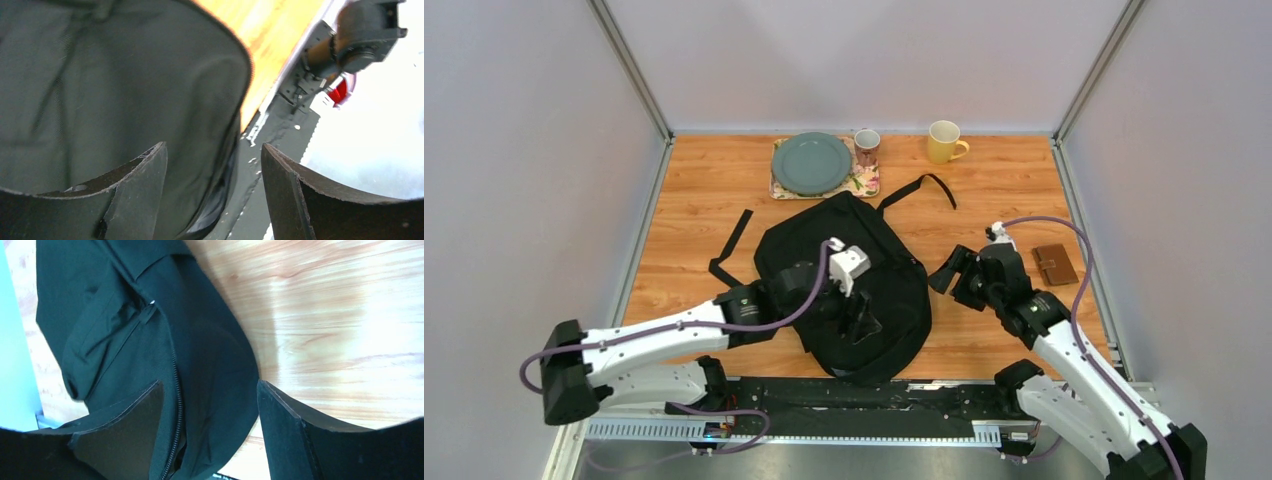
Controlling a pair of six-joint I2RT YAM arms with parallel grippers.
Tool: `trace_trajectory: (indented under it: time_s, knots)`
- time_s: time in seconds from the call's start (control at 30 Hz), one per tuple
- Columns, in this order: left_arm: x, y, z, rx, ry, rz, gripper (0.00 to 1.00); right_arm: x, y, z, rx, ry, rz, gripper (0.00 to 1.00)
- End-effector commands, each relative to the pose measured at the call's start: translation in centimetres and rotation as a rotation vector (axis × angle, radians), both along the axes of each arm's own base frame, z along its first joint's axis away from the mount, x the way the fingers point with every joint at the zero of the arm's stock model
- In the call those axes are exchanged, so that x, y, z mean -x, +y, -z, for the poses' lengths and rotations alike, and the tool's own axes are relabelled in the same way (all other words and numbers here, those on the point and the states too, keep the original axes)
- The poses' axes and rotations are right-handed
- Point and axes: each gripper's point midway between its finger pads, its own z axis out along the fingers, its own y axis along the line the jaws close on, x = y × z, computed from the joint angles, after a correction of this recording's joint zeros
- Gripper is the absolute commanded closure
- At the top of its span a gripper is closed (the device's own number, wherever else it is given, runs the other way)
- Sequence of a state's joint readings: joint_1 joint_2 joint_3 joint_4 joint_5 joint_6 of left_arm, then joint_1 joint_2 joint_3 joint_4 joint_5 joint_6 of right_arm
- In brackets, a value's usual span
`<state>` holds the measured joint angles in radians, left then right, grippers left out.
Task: Pack the student bag
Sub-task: Adjust the student bag at the center of the board.
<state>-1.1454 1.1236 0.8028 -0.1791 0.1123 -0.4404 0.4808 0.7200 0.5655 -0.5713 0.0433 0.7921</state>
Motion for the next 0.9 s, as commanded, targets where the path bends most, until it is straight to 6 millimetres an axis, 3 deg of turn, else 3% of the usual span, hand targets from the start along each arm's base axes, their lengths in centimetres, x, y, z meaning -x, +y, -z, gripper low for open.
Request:
trace_trajectory:
  time_s: [0.0, 0.07, 0.1, 0.17, 0.27, 0.47, 0.67, 0.87]
  knots:
    - [-2.4, 5.7, 1.1, -0.030, -0.022, -0.303, 0.24, -0.6, 4.4, -4.1, -0.100, -0.104, -0.287, 0.28]
    - [-2.7, 8.4, 3.2, -0.071, 0.002, -0.421, 0.23, -0.9, 5.0, -3.7, -0.101, -0.084, -0.319, 0.28]
    - [-2.7, 9.3, 2.9, -0.045, 0.002, -0.452, 0.23, -1.0, 5.2, -3.8, -0.099, -0.088, -0.335, 0.28]
    - [-2.7, 11.5, 5.0, -0.085, 0.032, -0.540, 0.23, -1.5, 5.3, -3.0, -0.078, -0.060, -0.336, 0.27]
    - [-2.2, 13.2, 6.3, -0.097, 0.075, -0.603, 0.23, -2.1, 5.4, -2.1, -0.046, -0.028, -0.349, 0.25]
    - [-1.4, 14.6, 8.7, -0.102, 0.156, -0.672, 0.22, -2.9, 4.3, 0.0, 0.082, 0.066, -0.340, 0.24]
    - [-0.6, 14.7, 11.0, -0.054, 0.244, -0.708, 0.21, -2.6, 5.6, 1.7, 0.034, 0.120, -0.391, 0.25]
    - [-0.9, 14.1, 12.4, 0.032, 0.268, -0.729, 0.21, -1.7, 6.4, 3.3, -0.013, 0.170, -0.424, 0.36]
